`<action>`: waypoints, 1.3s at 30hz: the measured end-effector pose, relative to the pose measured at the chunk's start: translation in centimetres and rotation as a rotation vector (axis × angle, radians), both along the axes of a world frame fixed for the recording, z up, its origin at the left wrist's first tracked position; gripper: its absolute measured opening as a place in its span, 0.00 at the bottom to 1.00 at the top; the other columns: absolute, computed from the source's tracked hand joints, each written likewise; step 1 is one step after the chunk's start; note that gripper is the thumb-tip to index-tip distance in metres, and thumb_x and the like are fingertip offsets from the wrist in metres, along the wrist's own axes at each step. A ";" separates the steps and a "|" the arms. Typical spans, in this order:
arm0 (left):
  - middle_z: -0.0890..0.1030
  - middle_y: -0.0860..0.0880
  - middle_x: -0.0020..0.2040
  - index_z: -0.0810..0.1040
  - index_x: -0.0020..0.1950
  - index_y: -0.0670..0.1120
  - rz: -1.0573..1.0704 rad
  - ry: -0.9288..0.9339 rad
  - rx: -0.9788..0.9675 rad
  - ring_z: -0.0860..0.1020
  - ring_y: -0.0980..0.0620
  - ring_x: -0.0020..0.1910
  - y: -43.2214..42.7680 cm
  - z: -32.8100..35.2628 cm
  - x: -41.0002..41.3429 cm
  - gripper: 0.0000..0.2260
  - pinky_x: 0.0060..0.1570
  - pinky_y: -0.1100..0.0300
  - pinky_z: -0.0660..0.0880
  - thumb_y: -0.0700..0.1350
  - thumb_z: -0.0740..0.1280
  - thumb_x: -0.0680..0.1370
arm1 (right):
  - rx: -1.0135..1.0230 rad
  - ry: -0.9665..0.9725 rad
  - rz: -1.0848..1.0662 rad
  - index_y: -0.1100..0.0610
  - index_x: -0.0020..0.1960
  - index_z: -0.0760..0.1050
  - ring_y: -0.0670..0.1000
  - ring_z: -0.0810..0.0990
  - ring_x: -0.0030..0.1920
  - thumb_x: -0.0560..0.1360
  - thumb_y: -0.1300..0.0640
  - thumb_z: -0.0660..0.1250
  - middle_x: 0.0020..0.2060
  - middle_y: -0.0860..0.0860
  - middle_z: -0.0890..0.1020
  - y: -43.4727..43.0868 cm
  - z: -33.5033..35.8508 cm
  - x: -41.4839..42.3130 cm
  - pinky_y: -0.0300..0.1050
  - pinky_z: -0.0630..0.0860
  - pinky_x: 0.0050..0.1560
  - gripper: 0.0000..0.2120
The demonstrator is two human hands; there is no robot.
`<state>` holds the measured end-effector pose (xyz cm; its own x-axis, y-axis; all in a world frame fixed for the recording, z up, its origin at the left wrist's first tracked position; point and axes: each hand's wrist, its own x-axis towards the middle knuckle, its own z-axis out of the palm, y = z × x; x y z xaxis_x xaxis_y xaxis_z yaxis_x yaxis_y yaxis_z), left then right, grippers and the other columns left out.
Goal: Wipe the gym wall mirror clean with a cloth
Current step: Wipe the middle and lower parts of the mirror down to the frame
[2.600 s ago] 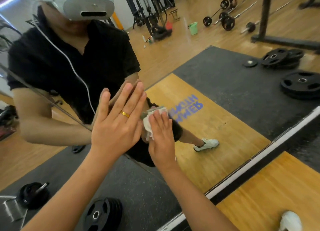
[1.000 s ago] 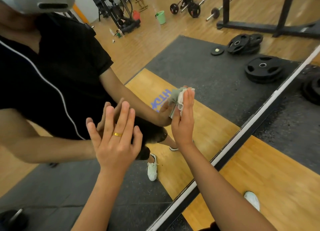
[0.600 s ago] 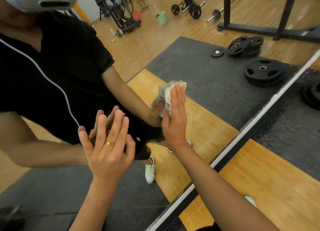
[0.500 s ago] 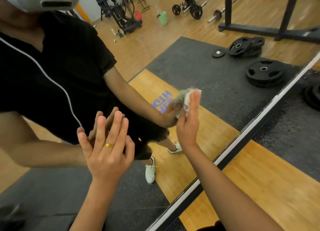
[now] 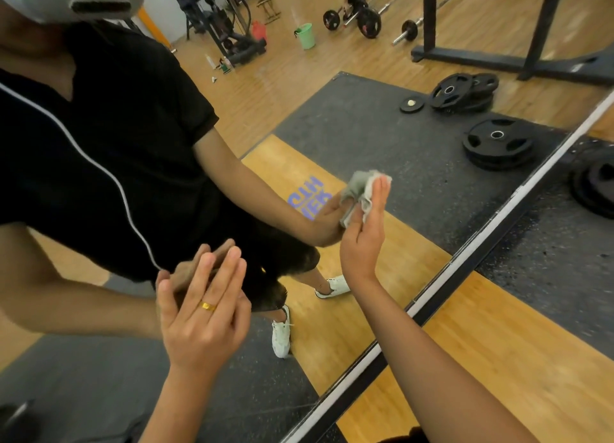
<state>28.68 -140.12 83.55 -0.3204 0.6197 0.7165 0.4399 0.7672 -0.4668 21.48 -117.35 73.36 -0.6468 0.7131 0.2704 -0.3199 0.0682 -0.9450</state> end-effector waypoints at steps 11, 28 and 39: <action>0.79 0.42 0.68 0.81 0.65 0.39 -0.055 -0.140 0.099 0.65 0.48 0.80 6.2 1.0 -1.4 0.14 0.81 0.42 0.47 0.39 0.65 0.80 | 0.003 0.026 -0.054 0.59 0.82 0.57 0.47 0.50 0.83 0.86 0.65 0.54 0.81 0.46 0.56 2.6 3.6 -2.2 0.48 0.57 0.81 0.25; 0.77 0.43 0.72 0.75 0.73 0.43 0.066 0.048 -0.016 0.65 0.44 0.80 10.8 1.3 -5.2 0.21 0.80 0.40 0.47 0.41 0.67 0.80 | 0.119 0.065 0.144 0.55 0.83 0.49 0.48 0.44 0.83 0.85 0.68 0.54 0.82 0.45 0.51 10.6 3.5 -4.3 0.47 0.53 0.82 0.29; 0.77 0.39 0.71 0.79 0.68 0.38 0.042 -0.012 0.044 0.64 0.43 0.80 11.6 1.7 -4.7 0.17 0.80 0.43 0.43 0.38 0.67 0.80 | 0.061 -0.002 0.196 0.57 0.84 0.47 0.45 0.41 0.83 0.86 0.62 0.53 0.82 0.43 0.48 10.1 3.7 -3.1 0.48 0.50 0.83 0.29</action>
